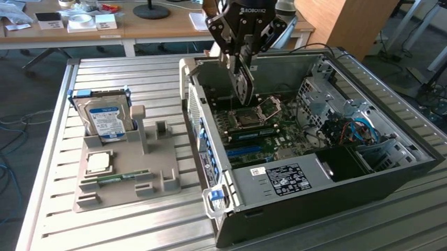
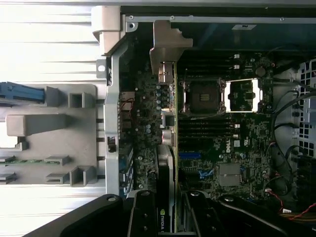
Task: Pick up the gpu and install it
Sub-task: 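Pick up the gpu and move the gpu toward the slot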
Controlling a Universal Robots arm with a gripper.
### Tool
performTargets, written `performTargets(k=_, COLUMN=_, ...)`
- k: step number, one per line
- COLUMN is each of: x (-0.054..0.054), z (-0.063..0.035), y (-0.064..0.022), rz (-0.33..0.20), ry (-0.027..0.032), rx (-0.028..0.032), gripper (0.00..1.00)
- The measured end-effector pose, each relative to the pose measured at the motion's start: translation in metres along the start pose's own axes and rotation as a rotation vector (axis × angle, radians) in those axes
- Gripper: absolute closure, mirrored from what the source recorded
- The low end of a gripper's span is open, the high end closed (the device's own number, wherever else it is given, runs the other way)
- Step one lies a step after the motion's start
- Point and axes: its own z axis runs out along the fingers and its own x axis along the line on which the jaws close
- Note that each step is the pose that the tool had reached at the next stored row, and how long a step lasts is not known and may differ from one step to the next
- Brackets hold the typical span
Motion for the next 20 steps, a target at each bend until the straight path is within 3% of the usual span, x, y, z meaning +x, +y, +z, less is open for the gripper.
performTargets(k=8, x=-0.018, z=0.0004, y=0.0017, rz=0.000, ry=0.0000, rx=0.0000, gripper=0.73)
performTargets(k=20, x=-0.056, z=0.0014, y=0.0053, rz=0.000, ry=-0.0001, rx=-0.0001, gripper=0.73)
